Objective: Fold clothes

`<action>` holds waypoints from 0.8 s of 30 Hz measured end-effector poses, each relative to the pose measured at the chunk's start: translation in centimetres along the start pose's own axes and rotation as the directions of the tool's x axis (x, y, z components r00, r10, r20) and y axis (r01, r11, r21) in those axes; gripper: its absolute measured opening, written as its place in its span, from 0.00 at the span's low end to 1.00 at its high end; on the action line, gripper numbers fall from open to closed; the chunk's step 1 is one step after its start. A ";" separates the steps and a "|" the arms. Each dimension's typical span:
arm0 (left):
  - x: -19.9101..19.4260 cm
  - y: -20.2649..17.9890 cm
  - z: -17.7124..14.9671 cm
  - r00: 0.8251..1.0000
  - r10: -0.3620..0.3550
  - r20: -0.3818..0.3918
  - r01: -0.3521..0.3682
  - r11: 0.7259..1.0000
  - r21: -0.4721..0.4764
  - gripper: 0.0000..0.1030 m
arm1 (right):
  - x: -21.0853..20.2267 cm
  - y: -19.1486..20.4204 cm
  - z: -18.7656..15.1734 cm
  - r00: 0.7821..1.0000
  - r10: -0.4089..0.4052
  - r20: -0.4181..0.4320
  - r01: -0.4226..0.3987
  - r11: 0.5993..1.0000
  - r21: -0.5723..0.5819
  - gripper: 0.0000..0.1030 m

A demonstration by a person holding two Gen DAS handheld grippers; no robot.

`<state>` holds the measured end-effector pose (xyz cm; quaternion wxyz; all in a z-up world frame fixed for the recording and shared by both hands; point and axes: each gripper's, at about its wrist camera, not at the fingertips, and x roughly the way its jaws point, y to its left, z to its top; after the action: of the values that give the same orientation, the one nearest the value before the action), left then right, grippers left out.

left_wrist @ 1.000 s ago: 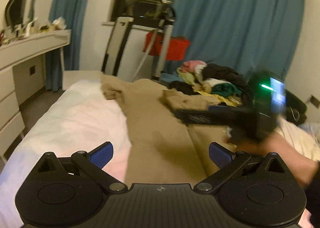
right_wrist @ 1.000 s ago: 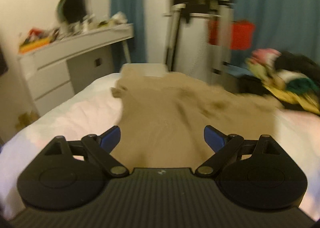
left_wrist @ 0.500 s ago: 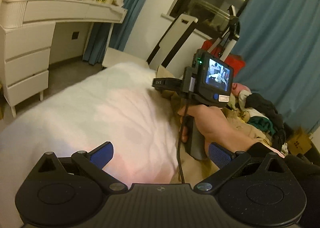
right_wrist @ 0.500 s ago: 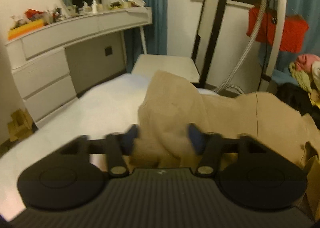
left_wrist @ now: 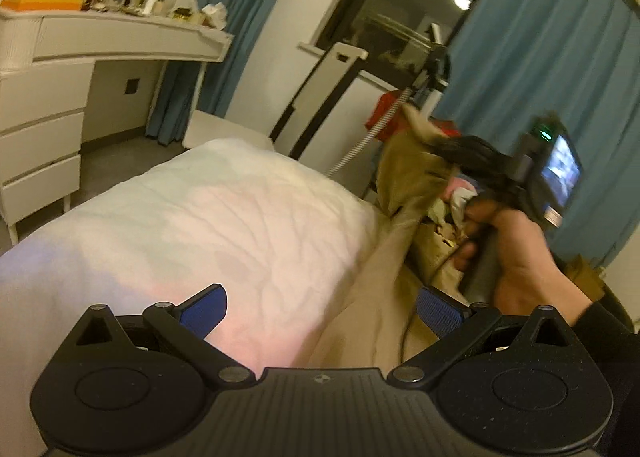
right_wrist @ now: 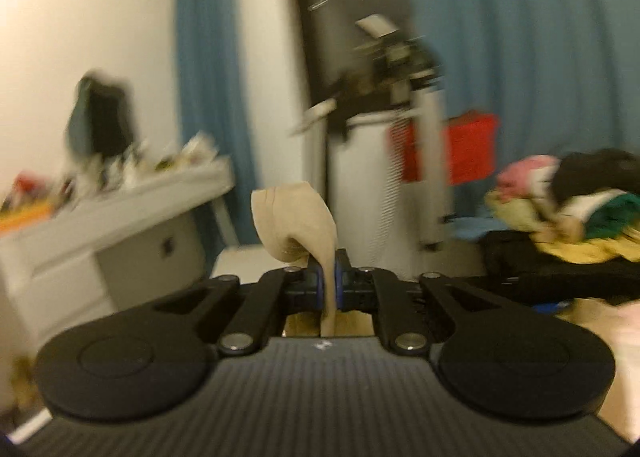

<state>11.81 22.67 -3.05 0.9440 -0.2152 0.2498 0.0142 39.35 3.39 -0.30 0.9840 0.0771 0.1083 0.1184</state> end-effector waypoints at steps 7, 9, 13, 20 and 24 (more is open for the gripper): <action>0.5 -3.1 -1.7 0.999 -0.039 -0.035 0.042 0.993 0.112 0.99 | -1.5 -12.1 -4.3 0.981 -0.185 -0.061 0.194 0.960 0.203 0.09; 1.2 -3.8 -2.2 0.998 -0.039 -0.050 0.046 0.989 0.139 0.99 | -0.8 -14.4 -6.2 0.972 -0.207 -0.108 0.228 0.944 0.237 0.09; 3.1 -5.0 -3.0 0.996 -0.027 -0.087 0.042 0.984 0.173 0.99 | 0.8 -16.6 -9.1 0.967 -0.189 -0.170 0.230 0.936 0.266 0.09; 5.4 -6.3 -3.5 0.992 -0.011 -0.127 0.040 0.972 0.230 0.99 | -0.2 -15.5 -8.6 0.963 -0.147 -0.224 0.196 0.956 0.216 0.54; 4.9 -6.9 -4.0 0.992 -0.020 -0.125 0.053 0.963 0.265 0.99 | -4.2 -15.1 -6.8 0.973 -0.134 -0.189 0.180 0.952 0.247 0.79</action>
<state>15.19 14.40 -5.74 0.9475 -0.0909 0.3023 -0.0502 37.05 -11.31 -8.71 0.9585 0.1876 0.2123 0.0303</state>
